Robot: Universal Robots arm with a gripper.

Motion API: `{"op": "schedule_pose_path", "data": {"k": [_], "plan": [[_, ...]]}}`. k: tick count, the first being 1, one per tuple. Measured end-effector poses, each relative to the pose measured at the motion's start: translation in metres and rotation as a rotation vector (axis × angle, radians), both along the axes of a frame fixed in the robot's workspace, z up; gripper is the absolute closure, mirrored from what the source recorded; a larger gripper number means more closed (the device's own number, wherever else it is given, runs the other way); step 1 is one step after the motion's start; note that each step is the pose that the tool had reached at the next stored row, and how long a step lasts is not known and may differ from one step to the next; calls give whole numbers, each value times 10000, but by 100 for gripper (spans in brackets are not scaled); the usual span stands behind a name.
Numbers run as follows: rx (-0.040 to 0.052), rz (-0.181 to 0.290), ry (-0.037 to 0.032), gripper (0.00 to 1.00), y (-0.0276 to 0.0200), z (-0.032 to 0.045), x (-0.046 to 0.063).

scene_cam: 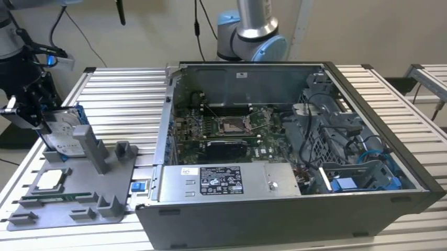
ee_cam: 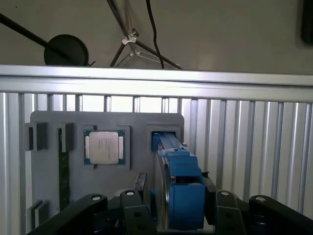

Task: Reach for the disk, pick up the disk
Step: 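Pick up the disk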

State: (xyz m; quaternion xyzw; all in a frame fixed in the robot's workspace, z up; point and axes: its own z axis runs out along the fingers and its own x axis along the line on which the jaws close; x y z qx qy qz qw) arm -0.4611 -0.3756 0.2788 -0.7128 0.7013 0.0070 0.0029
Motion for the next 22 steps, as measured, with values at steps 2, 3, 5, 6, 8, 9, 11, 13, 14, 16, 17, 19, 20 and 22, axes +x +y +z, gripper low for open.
{"op": "schedule_pose_path", "data": {"k": [2, 3, 5, 6, 8, 9, 11, 13, 14, 16, 17, 19, 20, 22], "plan": [[45, 0, -11, 0, 0, -15, 0], [77, 0, -21, 0, 0, -22, 0], [130, -1, -35, 0, 1, -31, 0], [133, -1, -35, 0, 1, -31, 0], [138, 0, -35, 0, 0, -32, 0], [150, 0, -37, 0, 0, -35, 0], [170, 0, -37, 0, 0, -38, 0], [183, 0, -36, 0, 0, -40, 0], [187, 0, -37, 0, 0, -41, 0], [199, 0, -37, 0, 0, -46, 0], [203, -1, -37, 0, 0, -48, 0], [207, -1, -37, 0, 0, -50, 0], [207, 0, -37, 100, 0, -51, 0], [207, 0, -37, 100, 0, -51, 0]]}}
